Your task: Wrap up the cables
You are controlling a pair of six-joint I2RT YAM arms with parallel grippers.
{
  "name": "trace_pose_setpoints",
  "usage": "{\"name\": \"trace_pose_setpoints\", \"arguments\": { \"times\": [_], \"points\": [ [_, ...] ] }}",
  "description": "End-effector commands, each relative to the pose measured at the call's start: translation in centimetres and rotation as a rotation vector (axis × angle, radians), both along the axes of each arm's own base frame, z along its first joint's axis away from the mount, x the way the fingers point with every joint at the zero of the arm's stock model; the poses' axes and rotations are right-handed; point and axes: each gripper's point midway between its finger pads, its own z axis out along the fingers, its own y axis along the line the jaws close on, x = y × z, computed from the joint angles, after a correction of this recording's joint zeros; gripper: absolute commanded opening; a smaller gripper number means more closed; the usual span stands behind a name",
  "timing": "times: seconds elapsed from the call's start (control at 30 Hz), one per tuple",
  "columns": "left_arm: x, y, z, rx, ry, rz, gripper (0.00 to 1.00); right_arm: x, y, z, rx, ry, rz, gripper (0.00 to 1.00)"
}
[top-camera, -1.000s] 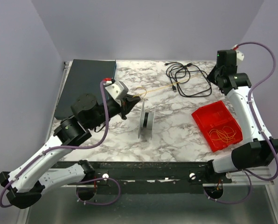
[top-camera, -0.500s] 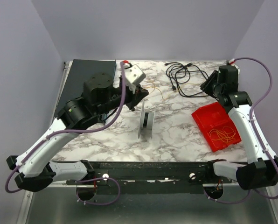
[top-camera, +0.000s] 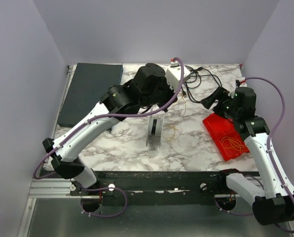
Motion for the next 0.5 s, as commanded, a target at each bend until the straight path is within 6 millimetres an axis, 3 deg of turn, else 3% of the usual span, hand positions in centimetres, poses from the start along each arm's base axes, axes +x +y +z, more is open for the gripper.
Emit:
{"name": "trace_pose_setpoints", "arguments": {
  "times": [0.0,0.17,0.47],
  "points": [
    [0.1,0.0,-0.4,0.047,0.016,0.017,0.00,-1.4,2.4,3.7,0.091,-0.172,0.145,0.81],
    [0.4,-0.4,-1.4,0.084,0.040,0.016,0.00,-3.8,5.4,7.6,0.173,-0.365,0.343,0.78],
    [0.5,-0.8,-2.2,0.090,0.072,0.028,0.00,-6.1,7.0,9.6,0.166,-0.473,0.486,0.72]
  ]
}}
